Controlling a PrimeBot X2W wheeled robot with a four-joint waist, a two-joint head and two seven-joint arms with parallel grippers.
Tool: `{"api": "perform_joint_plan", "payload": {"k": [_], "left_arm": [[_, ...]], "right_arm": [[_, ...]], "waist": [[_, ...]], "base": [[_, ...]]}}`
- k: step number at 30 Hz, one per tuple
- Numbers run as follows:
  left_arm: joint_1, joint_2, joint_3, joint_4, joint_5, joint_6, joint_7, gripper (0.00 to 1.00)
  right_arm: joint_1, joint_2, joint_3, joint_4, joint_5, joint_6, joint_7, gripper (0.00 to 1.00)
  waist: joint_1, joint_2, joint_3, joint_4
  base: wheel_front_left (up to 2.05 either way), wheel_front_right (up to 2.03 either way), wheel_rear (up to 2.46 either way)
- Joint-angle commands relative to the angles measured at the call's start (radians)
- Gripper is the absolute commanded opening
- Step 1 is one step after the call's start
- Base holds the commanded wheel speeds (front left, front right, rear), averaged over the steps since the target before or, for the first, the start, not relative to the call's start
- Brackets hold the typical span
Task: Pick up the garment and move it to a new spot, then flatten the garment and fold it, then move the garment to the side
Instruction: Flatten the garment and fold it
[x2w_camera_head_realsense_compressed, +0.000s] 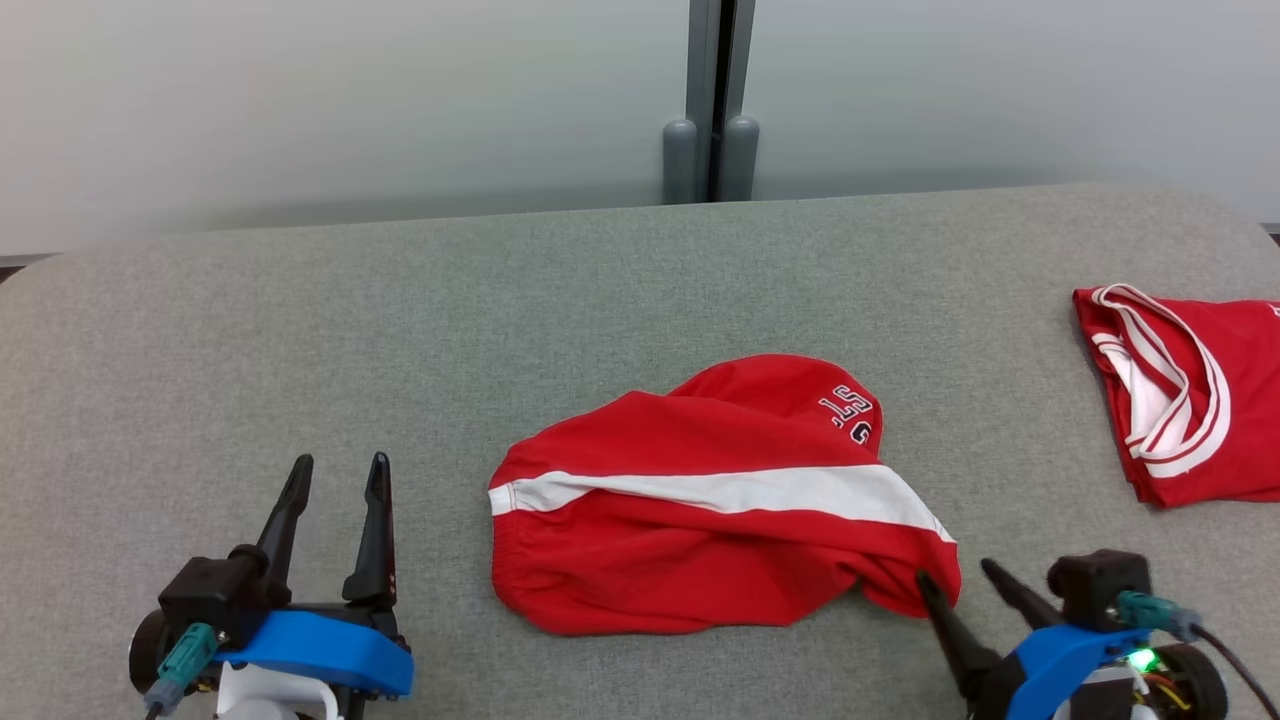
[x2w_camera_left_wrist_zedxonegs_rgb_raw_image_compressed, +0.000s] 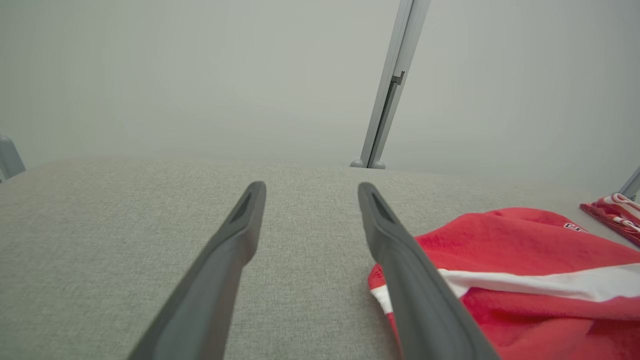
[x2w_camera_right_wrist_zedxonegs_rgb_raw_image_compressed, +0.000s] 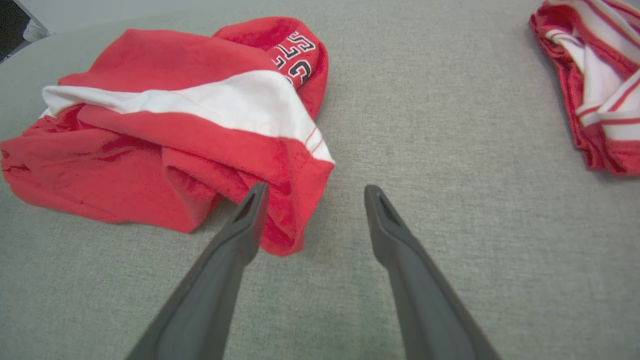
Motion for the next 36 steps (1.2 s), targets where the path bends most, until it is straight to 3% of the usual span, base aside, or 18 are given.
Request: {"api": "perform_joint_plan", "payload": {"k": [1,8,16,30,36], "left_arm": [[0.009,-0.002,0.004,0.0,0.005,0.003,-0.005,1.0],[0.038,-0.01,0.008,-0.014,0.006,0.019,-0.005,1.0],[0.073,-0.015,0.015,-0.012,0.004,0.027,-0.005,1.0],[0.092,-0.005,0.004,-0.03,0.009,0.041,0.006,1.0],[0.033,-0.004,-0.031,-0.028,0.008,0.027,0.086,1.0]], "right_arm": [[0.007,-0.001,-0.011,-0.009,-0.006,0.001,-0.012,1.0],[-0.052,0.022,-0.1,-0.049,-0.036,0.001,-0.145,1.0],[-0.132,0.035,-0.098,0.009,-0.06,0.001,-0.274,1.0],[-0.157,0.042,-0.084,0.078,-0.054,0.001,-0.314,1.0],[-0.169,0.042,-0.068,0.067,-0.053,0.001,-0.308,1.0]], "waist": [[0.0,0.0,-0.003,0.0],[0.0,0.0,-0.029,-0.005],[0.0,0.0,-0.058,-0.01],[0.0,0.0,-0.058,-0.002],[0.0,0.0,-0.035,-0.002]], "base": [[0.0,0.0,0.0],[0.0,0.0,0.0],[0.0,0.0,0.0],[0.0,0.0,0.0],[0.0,0.0,0.0]]}}
